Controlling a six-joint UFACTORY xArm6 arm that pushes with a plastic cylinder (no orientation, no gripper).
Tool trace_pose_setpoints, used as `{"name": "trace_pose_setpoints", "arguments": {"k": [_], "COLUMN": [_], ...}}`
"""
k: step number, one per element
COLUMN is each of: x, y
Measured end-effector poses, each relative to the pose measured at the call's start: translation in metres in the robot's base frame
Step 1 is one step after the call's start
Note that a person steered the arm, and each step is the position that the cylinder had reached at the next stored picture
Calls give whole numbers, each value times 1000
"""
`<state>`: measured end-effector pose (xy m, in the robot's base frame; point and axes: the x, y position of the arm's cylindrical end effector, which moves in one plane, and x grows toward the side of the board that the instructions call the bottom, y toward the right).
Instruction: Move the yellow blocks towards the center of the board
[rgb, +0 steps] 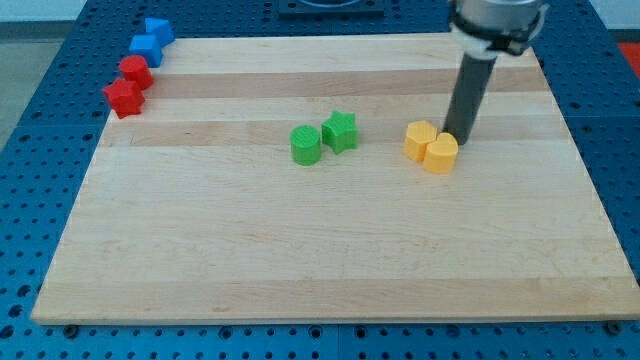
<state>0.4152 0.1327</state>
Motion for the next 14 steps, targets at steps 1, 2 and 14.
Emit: {"name": "trace_pose_setpoints", "arguments": {"k": [1,2,14], "x": [-1,-10,-213], "y": [-80,-103,-131]}}
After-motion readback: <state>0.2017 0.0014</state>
